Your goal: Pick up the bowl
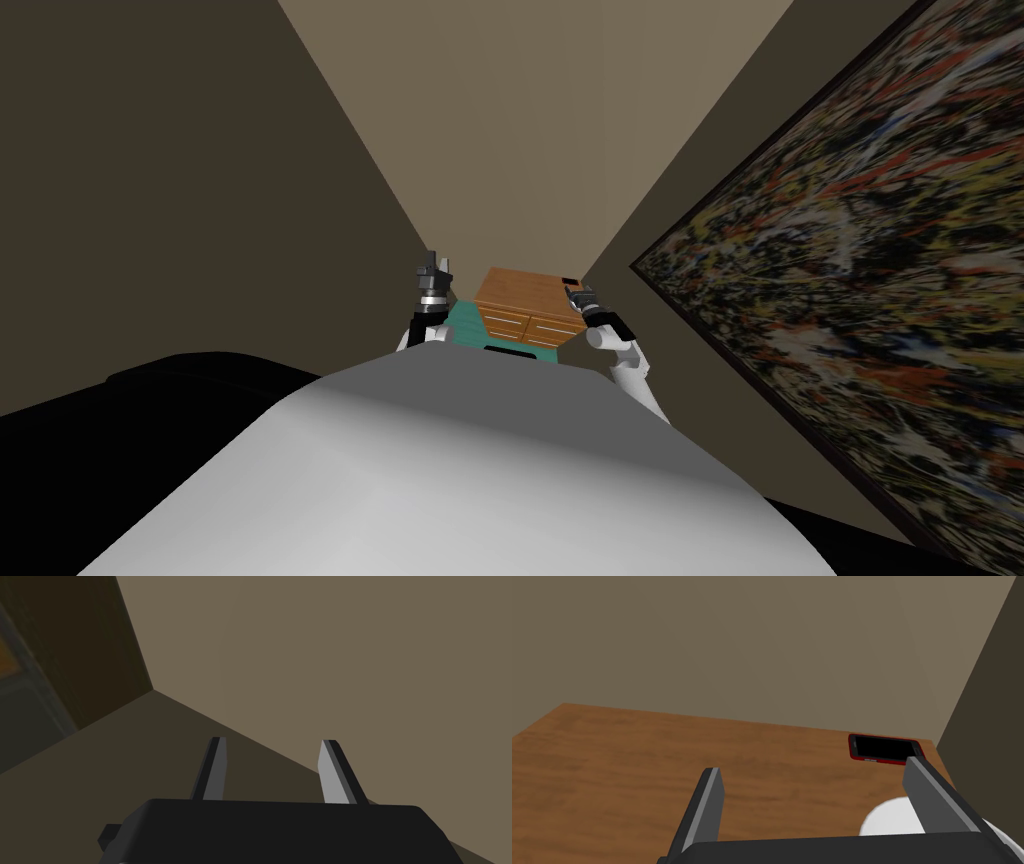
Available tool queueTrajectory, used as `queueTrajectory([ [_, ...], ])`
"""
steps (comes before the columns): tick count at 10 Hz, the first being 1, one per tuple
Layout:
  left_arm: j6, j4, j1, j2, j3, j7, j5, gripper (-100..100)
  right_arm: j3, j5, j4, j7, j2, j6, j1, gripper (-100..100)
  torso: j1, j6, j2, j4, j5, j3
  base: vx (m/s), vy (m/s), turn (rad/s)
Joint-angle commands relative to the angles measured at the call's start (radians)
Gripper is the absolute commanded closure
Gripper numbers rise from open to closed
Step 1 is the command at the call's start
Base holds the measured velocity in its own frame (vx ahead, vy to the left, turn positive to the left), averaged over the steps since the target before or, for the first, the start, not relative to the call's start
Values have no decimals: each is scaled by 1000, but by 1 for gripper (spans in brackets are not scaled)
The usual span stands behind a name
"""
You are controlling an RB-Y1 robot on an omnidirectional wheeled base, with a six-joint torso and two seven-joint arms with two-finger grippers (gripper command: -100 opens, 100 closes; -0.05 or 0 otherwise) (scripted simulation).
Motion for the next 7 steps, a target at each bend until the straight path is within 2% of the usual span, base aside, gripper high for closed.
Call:
queueTrajectory([
  [1,0,0,0,0,0,0,0,0,-1,0,0,-32,1,7,-2,-100,0,0,0,0,0,0,0,0,0],
  [2,0,0,0,0,0,0,0,0,3,-38,38,-70,-25,55,-33,-100,0,0,0,0,0,0,5,7,-11],
  [4,0,0,0,0,0,0,0,0,3,-38,38,-126,-25,63,-33,-100,0,0,0,0,0,0,5,7,-3],
  [5,0,0,0,0,0,0,0,0,6,-76,77,-154,-50,109,-64,-100,0,0,0,0,0,0,4,8,-13],
  [7,0,0,0,0,0,0,0,0,6,-76,77,-212,-50,120,-64,-100,0,0,0,0,0,0,3,4,-3],
])
